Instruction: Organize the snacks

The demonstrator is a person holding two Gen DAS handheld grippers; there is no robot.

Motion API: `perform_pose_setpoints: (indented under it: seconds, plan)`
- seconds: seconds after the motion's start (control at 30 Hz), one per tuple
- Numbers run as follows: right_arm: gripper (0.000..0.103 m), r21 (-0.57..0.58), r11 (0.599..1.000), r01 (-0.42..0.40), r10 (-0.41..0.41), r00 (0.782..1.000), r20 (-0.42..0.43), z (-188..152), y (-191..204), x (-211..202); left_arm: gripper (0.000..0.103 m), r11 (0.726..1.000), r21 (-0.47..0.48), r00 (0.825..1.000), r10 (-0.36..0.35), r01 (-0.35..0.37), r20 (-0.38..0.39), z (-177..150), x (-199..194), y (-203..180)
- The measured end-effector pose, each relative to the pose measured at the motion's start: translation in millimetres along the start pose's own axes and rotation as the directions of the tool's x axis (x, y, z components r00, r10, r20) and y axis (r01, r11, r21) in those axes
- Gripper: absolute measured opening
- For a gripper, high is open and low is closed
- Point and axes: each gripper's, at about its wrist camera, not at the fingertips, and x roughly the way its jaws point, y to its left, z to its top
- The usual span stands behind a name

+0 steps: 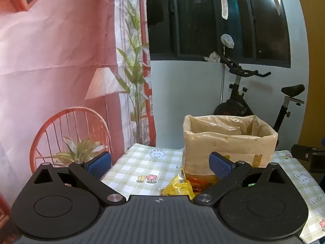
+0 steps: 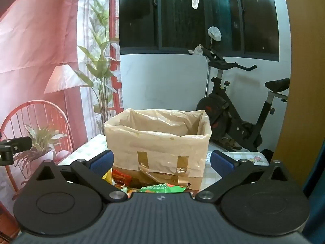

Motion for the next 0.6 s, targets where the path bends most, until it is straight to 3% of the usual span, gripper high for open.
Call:
perform_pose_setpoints:
  seconds: [0.17, 0.6]
  plan:
    - [0.103, -0.002, 1.000, 0.001, -0.001, 1.000, 0.007, -0.2, 0.4, -0.6, 0.103, 1.000, -0.022, 1.000, -0.012, 0.013, 0.016, -1.4, -3.9, 11.8]
    - [0.103, -0.010, 1.000, 0.002, -0.002, 1.000, 0.010, 0.6, 1.8, -2.9, 0.103, 1.000, -0.011, 0.999, 0.019, -0.019, 0.027, -2.3, -4.9, 1.0]
